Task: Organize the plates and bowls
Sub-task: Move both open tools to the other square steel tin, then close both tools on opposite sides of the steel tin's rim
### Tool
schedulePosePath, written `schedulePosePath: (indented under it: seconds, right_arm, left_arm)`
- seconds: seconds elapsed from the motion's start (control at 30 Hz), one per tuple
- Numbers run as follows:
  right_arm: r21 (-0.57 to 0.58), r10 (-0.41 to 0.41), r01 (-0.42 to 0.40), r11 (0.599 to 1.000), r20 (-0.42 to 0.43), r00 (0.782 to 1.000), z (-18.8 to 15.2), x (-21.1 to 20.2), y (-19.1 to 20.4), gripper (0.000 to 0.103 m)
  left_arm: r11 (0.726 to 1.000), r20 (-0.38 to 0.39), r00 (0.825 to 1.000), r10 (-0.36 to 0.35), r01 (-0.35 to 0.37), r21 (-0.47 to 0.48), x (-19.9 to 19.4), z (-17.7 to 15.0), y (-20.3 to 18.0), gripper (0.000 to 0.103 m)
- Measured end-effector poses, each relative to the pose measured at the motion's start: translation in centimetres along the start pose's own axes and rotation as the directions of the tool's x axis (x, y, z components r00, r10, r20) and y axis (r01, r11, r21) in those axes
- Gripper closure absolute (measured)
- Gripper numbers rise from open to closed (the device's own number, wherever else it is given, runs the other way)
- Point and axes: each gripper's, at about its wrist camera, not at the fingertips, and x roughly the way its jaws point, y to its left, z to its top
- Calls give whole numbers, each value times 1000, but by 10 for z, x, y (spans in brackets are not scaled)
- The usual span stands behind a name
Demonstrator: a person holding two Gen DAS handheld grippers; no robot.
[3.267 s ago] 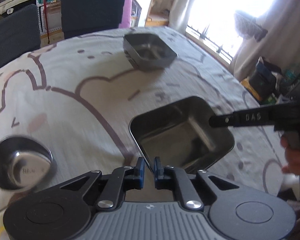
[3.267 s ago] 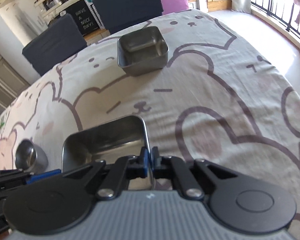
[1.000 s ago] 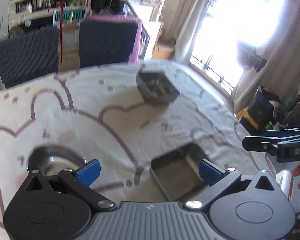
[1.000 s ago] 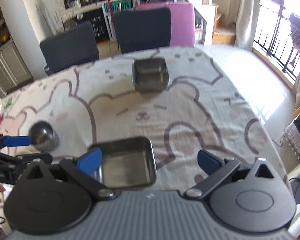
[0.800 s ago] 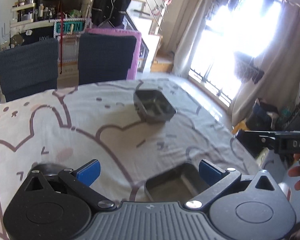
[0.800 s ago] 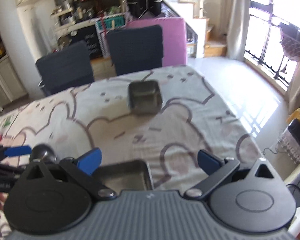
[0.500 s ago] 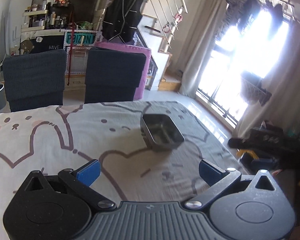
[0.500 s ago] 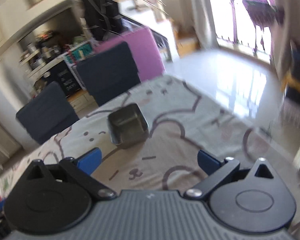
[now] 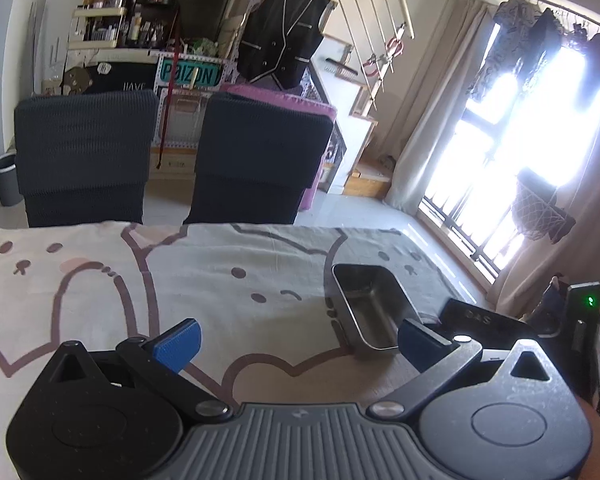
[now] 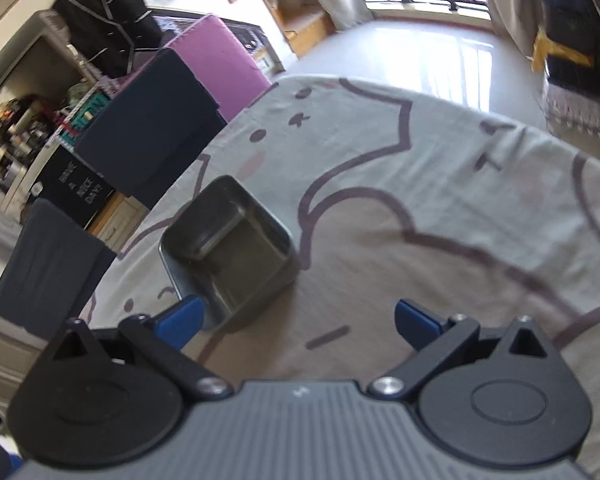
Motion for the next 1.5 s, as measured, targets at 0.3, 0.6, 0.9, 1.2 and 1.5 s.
schedulePosePath:
  seconds: [0.3,0.6,0.9,1.2,1.5]
  right_arm:
    - [15,-29,29,999,18,999,-4,45,25,0]
    - [-179,-132,122,976,-44,990,-12,54,35,5]
    - [-324,-104,79,943,-61,993,2,43,13,60]
    - [-450,-3,-46,892,-108,994,-5,25,15,98]
    - [-571,78,-176,802,-192,978,-22,16,28,99]
  left_arm:
    - [1000,-41,999,8,-7,28,23,-10,2,0]
    - [1000,-28,999,16,-16,17,34,-8,2,0]
    - [998,-15,1000,25,-24,58,35,-12,-3,0]
    - [1000,-90,996,-28,27,-10,48,-22,0,34]
    - [997,-172,985,-33,20,-76,77,-30,6,61]
